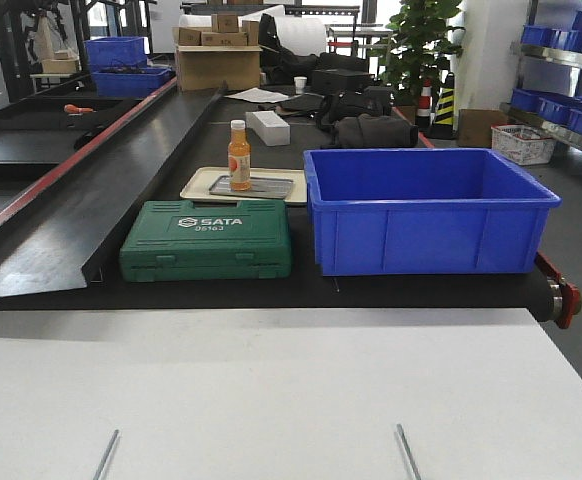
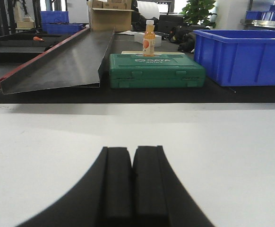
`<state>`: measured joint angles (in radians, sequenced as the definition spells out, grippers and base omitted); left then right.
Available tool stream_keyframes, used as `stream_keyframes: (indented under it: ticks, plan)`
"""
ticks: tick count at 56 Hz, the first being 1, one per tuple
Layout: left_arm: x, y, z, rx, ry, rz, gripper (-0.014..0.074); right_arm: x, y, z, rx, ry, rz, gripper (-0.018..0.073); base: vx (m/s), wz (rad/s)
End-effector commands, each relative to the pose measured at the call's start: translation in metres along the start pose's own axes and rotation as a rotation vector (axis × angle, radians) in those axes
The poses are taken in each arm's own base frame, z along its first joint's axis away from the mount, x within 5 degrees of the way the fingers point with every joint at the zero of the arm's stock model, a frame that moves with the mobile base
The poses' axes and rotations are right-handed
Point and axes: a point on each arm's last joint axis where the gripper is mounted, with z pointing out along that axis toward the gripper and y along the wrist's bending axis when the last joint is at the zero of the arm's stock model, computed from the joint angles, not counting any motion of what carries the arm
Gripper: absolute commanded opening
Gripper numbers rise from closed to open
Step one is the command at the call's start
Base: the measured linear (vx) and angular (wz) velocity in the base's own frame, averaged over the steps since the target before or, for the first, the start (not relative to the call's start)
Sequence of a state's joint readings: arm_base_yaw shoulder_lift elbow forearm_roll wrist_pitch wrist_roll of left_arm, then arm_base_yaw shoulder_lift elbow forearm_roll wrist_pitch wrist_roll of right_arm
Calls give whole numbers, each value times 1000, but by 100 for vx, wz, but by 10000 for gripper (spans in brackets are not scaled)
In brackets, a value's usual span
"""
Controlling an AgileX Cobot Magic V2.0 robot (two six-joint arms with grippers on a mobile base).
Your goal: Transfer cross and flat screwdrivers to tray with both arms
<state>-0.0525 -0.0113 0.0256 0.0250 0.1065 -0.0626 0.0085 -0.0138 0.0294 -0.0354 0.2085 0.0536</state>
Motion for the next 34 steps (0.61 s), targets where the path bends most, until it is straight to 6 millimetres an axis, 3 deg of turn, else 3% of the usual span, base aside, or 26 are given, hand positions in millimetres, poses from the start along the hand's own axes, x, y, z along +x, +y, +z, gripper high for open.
stream_keyframes:
  ticks: [1,34]
  plan:
    - [2,0,1,5,-60,-7,-3,-2,0,0,-2,-77,-5,-8,0,0]
    - [1,0,1,6,-76,-5,-3,-2,0,0,-2,-77,-5,-8,0,0]
